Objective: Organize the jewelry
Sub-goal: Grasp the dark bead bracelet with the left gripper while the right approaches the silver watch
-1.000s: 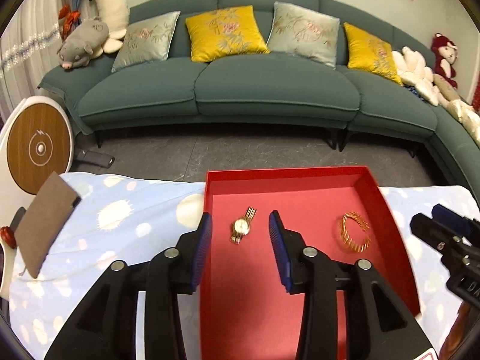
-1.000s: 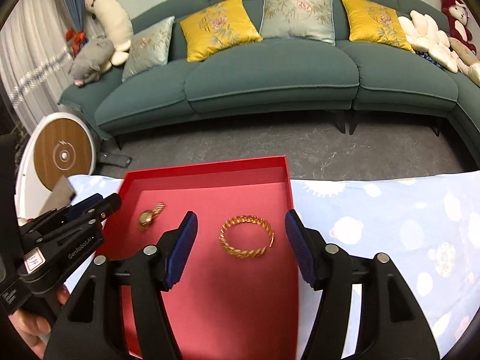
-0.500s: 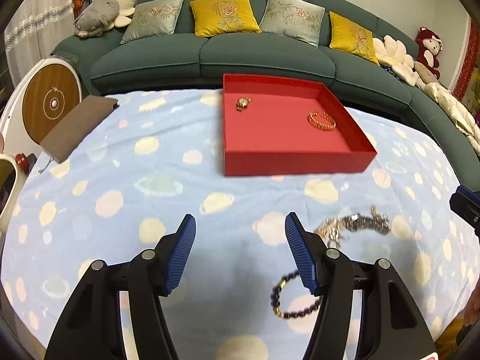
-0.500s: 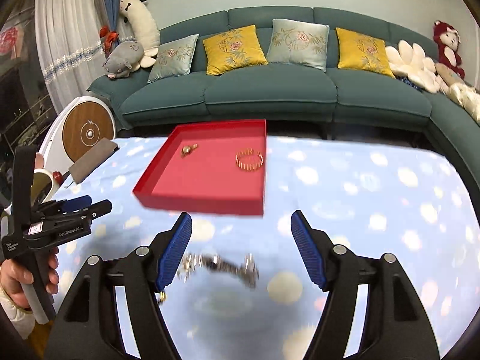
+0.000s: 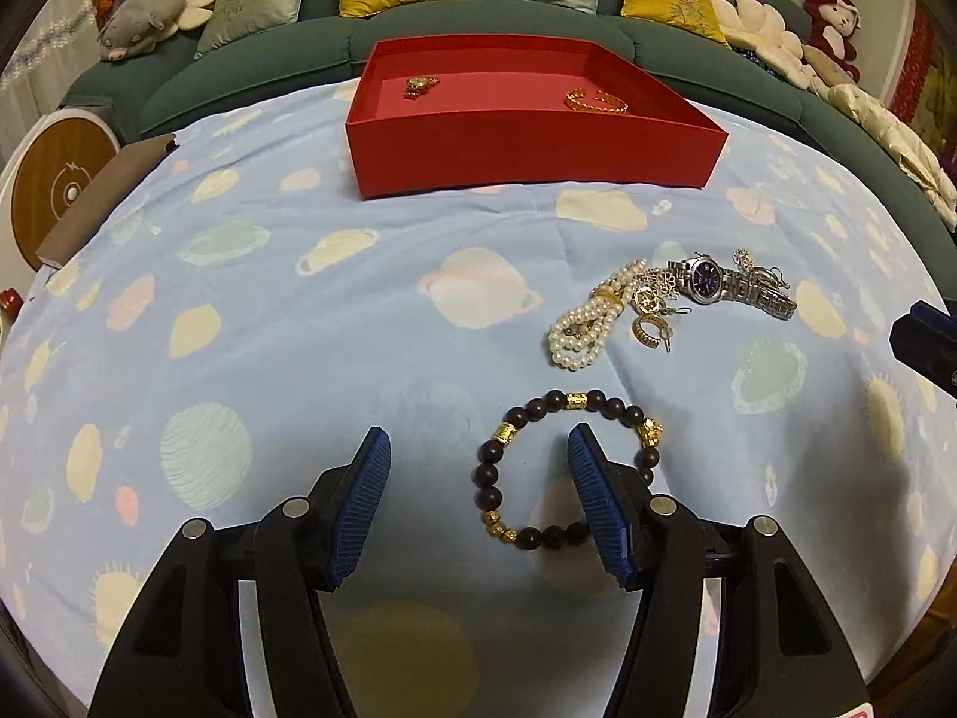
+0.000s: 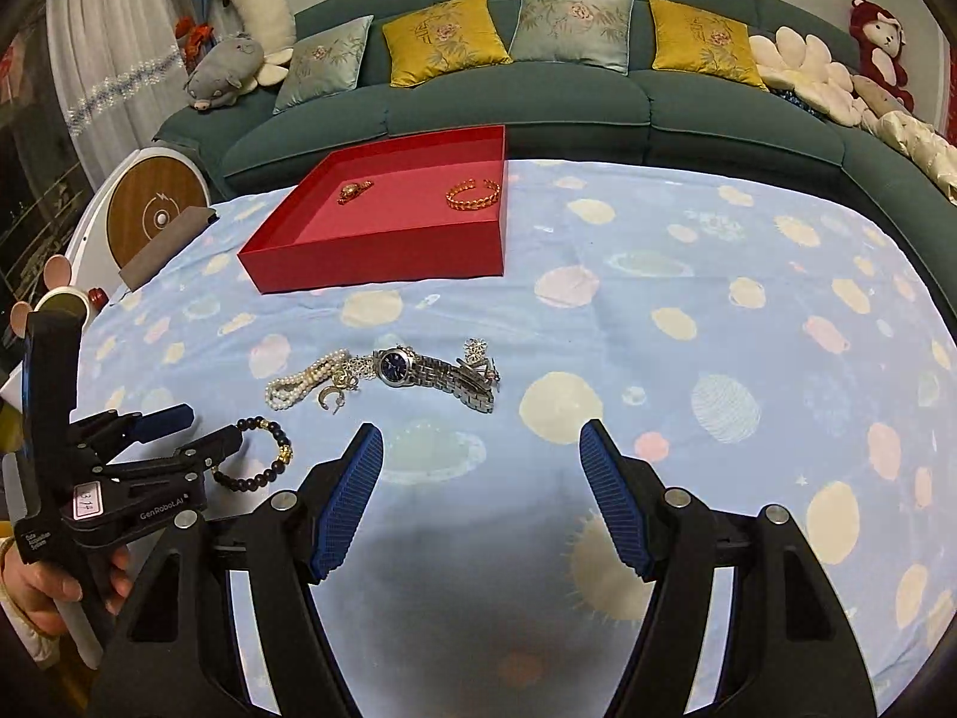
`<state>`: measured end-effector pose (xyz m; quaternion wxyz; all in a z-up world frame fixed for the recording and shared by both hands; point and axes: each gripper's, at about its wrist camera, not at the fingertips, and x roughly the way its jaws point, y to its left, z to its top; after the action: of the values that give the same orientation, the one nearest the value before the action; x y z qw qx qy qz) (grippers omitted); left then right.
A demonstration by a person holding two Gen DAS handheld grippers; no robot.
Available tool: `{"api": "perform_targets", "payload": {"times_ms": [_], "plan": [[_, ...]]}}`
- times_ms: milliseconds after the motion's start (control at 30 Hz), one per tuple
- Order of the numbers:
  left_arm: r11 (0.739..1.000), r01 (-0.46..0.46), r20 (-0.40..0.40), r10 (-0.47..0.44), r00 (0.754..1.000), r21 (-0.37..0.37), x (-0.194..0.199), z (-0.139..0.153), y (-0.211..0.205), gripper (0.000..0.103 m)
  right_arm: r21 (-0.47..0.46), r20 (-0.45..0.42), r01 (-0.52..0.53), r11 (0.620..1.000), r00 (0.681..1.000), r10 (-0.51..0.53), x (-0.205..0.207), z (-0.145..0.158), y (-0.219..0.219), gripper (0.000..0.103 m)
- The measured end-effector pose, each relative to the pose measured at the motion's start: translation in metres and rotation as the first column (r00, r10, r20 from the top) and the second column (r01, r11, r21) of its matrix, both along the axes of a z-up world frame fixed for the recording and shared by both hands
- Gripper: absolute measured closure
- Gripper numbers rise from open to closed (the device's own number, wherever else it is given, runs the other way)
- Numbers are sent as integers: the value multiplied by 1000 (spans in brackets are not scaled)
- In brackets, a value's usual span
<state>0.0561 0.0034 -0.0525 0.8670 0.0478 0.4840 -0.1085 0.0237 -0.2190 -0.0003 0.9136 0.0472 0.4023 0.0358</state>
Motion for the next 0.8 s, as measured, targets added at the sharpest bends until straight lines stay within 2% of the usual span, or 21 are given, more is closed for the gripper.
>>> {"api": "perform_targets", "payload": {"times_ms": [67, 167, 267, 333, 433, 633, 800], "plan": [[1000, 5, 16, -6, 1000, 16, -1, -1, -3, 44, -8, -5, -10, 1000, 1000, 10, 4, -5, 2, 37], [999, 29, 35, -30, 999, 30, -2, -1, -8, 51, -23, -15, -34, 999, 999, 34, 13, -12, 7, 38], [999, 49, 43, -50, 998, 25, -2, 0, -10, 68, -35, -24, -88, 995, 996, 88, 25, -18, 17, 46], [998, 55, 44, -55, 997, 17, -1, 1, -9, 84, -61, -31, -136, 989, 990, 135, 33, -21, 24, 48], [998, 58, 40, -58, 998, 4, -1, 2, -7, 96, -76, -47, -191, 979, 981, 187, 47, -23, 34, 50], [998, 55, 23, -54, 998, -36, 1, 4, -2, 98, -114, -83, -268, 957, 962, 259, 72, -30, 53, 50], [996, 57, 19, -55, 998, -71, 0, 8, 3, 98, -108, -134, -262, 959, 960, 247, 87, -47, 49, 50]]}}
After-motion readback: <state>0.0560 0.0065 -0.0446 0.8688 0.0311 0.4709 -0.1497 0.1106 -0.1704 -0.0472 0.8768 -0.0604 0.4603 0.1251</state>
